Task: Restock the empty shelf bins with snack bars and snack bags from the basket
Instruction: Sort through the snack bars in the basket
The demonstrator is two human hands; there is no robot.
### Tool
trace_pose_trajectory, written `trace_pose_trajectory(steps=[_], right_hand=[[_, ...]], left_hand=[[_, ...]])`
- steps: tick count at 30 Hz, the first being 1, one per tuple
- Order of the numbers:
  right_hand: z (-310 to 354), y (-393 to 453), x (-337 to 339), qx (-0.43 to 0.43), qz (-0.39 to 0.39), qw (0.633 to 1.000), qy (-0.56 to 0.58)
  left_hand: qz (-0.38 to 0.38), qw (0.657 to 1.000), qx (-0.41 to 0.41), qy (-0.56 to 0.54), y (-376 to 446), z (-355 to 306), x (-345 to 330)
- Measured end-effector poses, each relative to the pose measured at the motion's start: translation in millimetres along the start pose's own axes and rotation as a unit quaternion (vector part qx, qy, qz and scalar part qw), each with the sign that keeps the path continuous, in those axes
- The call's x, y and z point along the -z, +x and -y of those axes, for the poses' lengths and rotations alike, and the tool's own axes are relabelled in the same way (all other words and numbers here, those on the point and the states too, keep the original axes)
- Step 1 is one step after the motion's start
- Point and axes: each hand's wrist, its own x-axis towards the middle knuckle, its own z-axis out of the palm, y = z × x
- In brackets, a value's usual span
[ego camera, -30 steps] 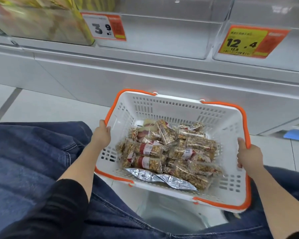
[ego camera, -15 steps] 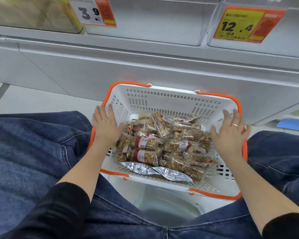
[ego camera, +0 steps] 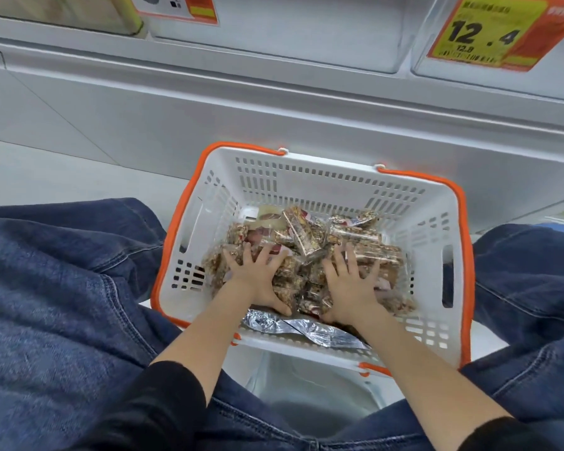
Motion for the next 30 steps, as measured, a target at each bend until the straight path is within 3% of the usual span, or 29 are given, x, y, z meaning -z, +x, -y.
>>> trace_pose_trajectory(steps=[4, 10, 17, 20, 23, 25, 28, 30], right_hand=[[4.8, -2.8, -16.7, -0.017, -0.058, 0.998, -0.003], [-19.8, -6.2, 4.7, -0.061, -0.154, 0.985, 0.055], [-60.9, 4.3, 34.1, -0.119, -0.309, 0.921, 0.205], [-81.3, 2.6, 32.3, -0.172, -0.32, 0.887, 0.283], [-85.0, -3.8, 23.0, -0.199, -0.305, 0.913, 0.182], [-73.4, -8.4, 20.3, -0.159, -0.326, 0.926, 0.102], [-39.7, -11.8, 25.0, -0.029, -0.352, 0.932, 0.076], [-15.5, -11.3, 27.3, 0.085, -0.307, 0.944, 0.086]], left_hand=[[-0.084, 0.995, -0.019, 0.054, 4.4, -5.5, 0.9], [-0.14, 0.987, 0.041, -0.062, 15.5, 6.5, 8.9], [-0.148, 0.972, 0.104, -0.149, 18.9, 24.7, 7.1], [-0.145, 0.965, 0.124, -0.178, 17.3, 29.5, 7.0], [-0.161, 0.955, 0.132, -0.21, 13.3, 32.2, 10.3], [-0.176, 0.948, 0.128, -0.232, 10.8, 33.8, 13.1], [-0.184, 0.948, 0.119, -0.231, 7.2, 36.5, 13.9], [-0.186, 0.949, 0.107, -0.233, 3.0, 37.1, 15.6]])
